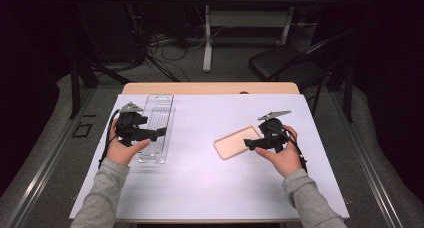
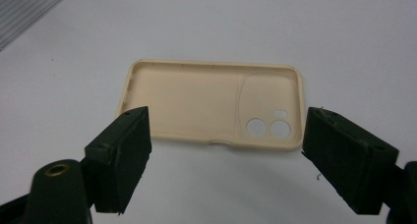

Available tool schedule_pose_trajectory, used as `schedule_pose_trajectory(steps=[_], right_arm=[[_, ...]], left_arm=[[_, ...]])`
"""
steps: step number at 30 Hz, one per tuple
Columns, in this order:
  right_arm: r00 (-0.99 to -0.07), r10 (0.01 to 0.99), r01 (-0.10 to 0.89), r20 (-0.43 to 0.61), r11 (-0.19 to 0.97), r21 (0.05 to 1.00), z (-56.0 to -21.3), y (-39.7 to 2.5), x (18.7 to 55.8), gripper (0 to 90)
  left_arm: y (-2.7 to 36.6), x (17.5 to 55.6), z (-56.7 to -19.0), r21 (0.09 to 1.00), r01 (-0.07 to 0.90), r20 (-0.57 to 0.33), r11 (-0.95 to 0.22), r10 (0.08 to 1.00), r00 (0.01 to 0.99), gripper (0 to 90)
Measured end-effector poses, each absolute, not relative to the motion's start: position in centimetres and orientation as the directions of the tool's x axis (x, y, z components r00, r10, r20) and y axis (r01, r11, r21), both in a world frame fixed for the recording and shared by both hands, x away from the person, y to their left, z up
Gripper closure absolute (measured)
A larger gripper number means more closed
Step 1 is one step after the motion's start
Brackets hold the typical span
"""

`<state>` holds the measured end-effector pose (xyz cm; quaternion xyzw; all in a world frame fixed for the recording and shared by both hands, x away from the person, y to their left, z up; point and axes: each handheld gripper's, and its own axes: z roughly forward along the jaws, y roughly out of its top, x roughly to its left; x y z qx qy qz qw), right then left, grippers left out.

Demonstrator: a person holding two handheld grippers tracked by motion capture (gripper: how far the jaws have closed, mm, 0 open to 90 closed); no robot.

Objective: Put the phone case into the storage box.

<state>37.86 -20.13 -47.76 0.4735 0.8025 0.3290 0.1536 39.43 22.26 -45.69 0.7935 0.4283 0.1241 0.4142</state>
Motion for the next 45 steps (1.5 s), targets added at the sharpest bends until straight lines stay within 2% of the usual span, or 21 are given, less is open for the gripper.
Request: schedule_pose_trajectory(steps=[15,24,30,45], right_arm=[[-0.501,0.864,0.696,0.053,0.365,0.619,-48.0,-20.2,39.8,23.6],[-0.47,0.88,0.741,0.075,0.347,0.575,-47.4,-20.8,42.0,24.4],[-0.464,0.885,0.76,0.044,0.372,0.533,-47.2,-20.9,44.0,26.1],[-0.45,0.892,0.781,0.041,0.371,0.503,-46.9,-20.7,47.4,27.5]], left_arm=[[22.4,38.8,-45.4,0.772,0.57,-0.167,-0.28,0.777,0.607,9.3],[22.5,38.8,-45.4,0.77,0.57,-0.159,-0.288,0.778,0.608,9.7],[22.5,38.8,-45.5,0.769,0.571,-0.16,-0.288,0.778,0.607,10.3],[22.7,38.8,-45.6,0.768,0.575,-0.162,-0.281,0.784,0.599,10.7]])
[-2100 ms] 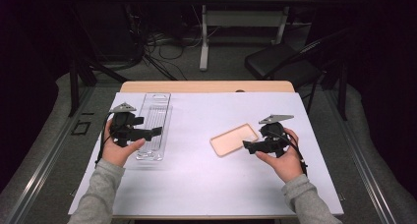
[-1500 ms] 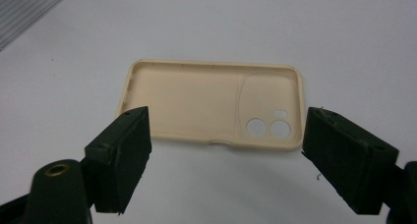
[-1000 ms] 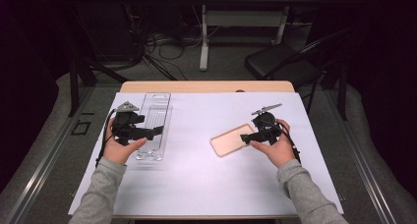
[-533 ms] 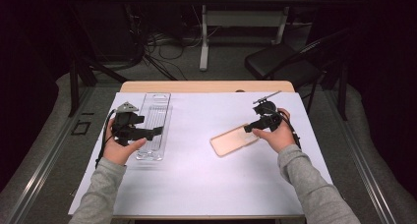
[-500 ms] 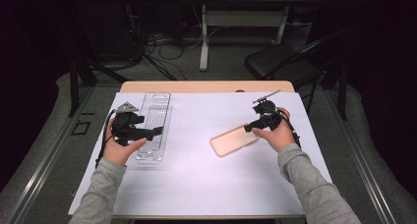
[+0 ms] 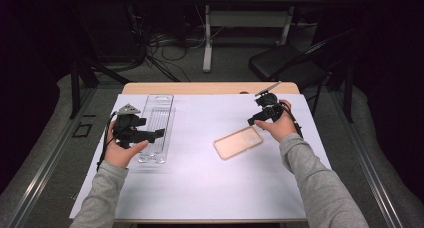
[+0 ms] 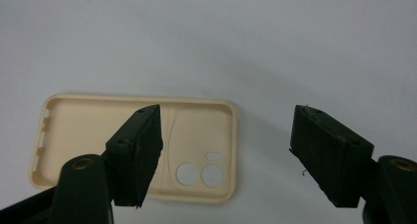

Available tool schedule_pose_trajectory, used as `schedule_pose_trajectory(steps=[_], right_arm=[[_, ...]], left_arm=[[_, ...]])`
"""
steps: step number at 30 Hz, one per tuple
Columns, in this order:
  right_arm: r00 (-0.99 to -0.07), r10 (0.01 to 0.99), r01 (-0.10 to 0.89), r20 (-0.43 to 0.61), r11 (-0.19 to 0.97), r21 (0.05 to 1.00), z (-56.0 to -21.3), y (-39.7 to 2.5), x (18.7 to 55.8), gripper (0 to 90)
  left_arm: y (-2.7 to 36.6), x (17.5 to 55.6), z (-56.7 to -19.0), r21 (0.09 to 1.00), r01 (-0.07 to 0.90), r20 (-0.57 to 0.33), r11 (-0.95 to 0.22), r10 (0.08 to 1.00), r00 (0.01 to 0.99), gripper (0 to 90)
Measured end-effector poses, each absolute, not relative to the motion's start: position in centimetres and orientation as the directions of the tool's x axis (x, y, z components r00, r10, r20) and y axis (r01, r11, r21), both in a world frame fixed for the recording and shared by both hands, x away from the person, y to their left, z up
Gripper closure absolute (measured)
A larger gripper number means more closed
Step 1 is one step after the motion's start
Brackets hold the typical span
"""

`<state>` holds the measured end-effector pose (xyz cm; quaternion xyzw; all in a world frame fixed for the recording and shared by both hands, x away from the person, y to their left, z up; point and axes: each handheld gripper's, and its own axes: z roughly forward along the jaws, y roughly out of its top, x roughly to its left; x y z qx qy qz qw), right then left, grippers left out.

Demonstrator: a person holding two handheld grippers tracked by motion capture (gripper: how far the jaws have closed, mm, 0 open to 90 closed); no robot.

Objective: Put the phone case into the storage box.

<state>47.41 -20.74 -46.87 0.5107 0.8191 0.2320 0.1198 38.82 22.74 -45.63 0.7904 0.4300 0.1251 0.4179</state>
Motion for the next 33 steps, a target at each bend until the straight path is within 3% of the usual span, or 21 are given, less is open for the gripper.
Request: schedule_pose_trajectory(steps=[9,21,33], right_arm=[[-0.445,0.895,0.798,0.039,0.376,0.47,-47.4,-20.4,48.6,27.5],[-0.473,0.879,0.806,0.061,0.404,0.432,-48.7,-20.1,49.3,42.6],[-0.472,0.882,0.835,0.017,0.44,0.331,-49.9,-20.1,49.4,45.5]], left_arm=[[22.9,38.8,-45.7,0.77,0.575,-0.164,-0.277,0.785,0.597,12.0],[23.0,38.9,-45.8,0.767,0.578,-0.161,-0.279,0.788,0.595,12.1],[23.0,38.9,-46.0,0.763,0.581,-0.16,-0.283,0.789,0.594,13.0]])
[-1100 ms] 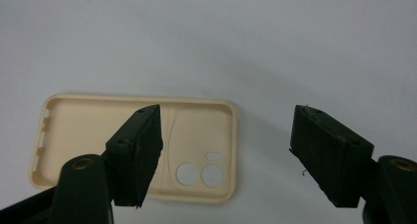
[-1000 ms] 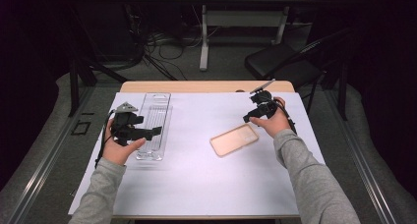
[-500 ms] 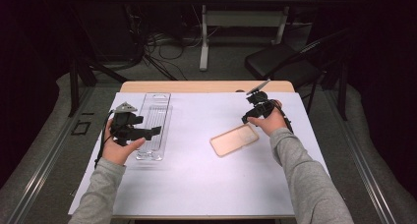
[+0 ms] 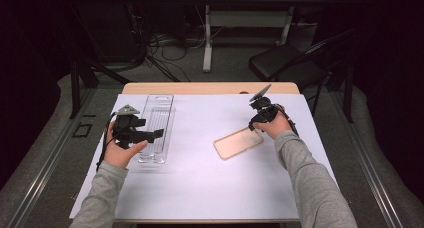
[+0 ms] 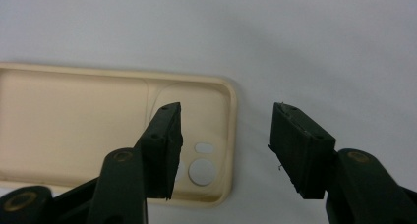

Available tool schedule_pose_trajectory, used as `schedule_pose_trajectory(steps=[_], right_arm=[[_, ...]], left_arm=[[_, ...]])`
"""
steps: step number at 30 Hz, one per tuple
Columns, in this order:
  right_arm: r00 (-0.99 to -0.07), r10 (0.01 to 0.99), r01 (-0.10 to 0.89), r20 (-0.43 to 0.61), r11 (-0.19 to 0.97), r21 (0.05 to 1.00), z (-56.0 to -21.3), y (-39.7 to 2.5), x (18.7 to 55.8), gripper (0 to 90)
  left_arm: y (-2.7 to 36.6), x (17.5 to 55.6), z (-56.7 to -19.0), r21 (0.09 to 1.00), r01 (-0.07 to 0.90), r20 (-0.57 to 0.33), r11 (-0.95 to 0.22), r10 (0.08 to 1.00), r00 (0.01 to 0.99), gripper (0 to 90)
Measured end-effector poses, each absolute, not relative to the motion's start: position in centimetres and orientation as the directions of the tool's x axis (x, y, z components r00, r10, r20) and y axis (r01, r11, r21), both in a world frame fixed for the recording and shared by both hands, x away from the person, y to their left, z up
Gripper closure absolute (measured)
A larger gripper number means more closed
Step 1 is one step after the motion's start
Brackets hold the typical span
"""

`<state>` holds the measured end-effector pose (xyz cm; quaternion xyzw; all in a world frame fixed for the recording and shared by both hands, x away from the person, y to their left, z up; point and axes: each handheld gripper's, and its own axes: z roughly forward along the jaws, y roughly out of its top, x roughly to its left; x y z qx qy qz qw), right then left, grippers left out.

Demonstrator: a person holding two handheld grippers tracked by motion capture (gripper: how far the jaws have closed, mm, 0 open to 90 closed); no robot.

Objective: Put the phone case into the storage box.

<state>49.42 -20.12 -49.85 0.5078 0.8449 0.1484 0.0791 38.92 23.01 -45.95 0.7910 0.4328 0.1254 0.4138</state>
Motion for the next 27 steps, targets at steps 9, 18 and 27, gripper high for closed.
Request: schedule_pose_trajectory(steps=[9,18,27], right_arm=[[-0.473,0.881,0.831,0.01,0.442,0.338,-50.2,-20.1,49.4,47.2],[-0.464,0.886,0.854,0.006,0.445,0.271,-50.8,-19.9,49.4,56.7],[-0.466,0.885,0.855,-0.002,0.451,0.256,-51.4,-20.1,49.4,64.2]], left_arm=[[23.0,39.0,-46.0,0.76,0.584,-0.159,-0.287,0.788,0.595,13.1],[23.0,39.0,-46.2,0.757,0.587,-0.159,-0.287,0.79,0.592,13.3],[23.0,39.0,-46.3,0.755,0.591,-0.162,-0.285,0.793,0.588,13.4]])
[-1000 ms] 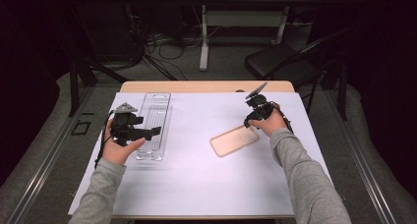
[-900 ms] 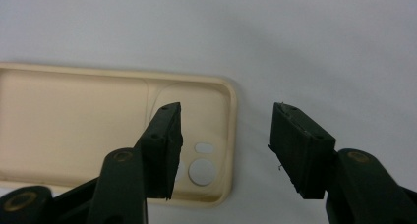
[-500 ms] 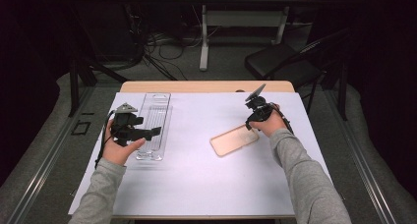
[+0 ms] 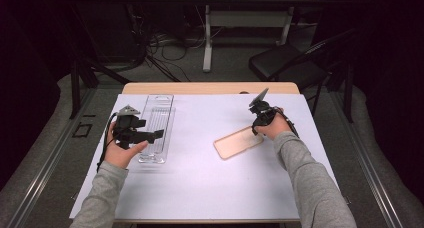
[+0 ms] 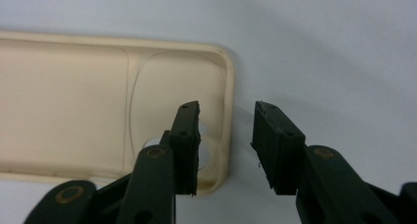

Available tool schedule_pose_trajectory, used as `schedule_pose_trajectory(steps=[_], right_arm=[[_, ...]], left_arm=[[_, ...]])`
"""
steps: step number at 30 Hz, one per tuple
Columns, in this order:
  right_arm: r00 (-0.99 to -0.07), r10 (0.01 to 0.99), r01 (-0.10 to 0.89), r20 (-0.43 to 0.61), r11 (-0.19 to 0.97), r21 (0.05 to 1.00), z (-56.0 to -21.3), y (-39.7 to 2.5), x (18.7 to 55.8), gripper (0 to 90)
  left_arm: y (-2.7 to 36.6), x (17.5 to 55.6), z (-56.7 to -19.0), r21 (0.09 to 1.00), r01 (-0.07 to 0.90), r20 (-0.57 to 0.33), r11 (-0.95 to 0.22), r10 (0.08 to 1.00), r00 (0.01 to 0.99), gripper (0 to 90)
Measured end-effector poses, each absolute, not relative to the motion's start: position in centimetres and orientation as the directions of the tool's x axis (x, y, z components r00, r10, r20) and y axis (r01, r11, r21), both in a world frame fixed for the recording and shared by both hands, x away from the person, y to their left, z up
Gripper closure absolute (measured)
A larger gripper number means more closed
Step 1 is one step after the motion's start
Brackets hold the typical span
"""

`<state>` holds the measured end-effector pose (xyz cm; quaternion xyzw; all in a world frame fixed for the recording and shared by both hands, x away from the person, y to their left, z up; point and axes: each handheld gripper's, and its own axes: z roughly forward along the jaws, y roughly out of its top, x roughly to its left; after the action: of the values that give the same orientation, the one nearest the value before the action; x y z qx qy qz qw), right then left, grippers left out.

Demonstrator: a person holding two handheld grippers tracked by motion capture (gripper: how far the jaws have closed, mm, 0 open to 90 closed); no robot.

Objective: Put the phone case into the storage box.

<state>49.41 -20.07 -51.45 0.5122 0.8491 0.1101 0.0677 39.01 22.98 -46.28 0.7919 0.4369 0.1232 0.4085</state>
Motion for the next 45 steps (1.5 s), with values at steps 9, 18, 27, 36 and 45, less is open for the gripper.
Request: schedule_pose_trajectory(steps=[9,18,27,36,45], right_arm=[[-0.471,0.882,0.855,-0.006,0.458,0.243,-51.65,-20.08,49.47,69.3],[-0.461,0.887,0.866,-0.009,0.453,0.211,-52.05,-19.86,49.56,72.8],[-0.454,0.891,0.872,-0.014,0.447,0.201,-52.22,-19.75,49.63,77.1],[-0.442,0.897,0.88,-0.014,0.436,0.19,-52.35,-19.7,49.63,82.6],[-0.441,0.897,0.88,-0.018,0.436,0.191,-52.39,-19.9,49.7,86.4]], left_arm=[[23.03,39.06,-46.37,0.753,0.593,-0.162,-0.285,0.793,0.587,13.4],[23.07,39.09,-46.45,0.747,0.599,-0.162,-0.288,0.795,0.584,13.4],[23.13,39.14,-46.53,0.749,0.599,-0.161,-0.284,0.798,0.58,13.4],[23.11,39.12,-46.54,0.745,0.602,-0.157,-0.288,0.8,0.579,14.8],[23.14,39.12,-46.53,0.746,0.6,-0.156,-0.288,0.801,0.579,14.7]])
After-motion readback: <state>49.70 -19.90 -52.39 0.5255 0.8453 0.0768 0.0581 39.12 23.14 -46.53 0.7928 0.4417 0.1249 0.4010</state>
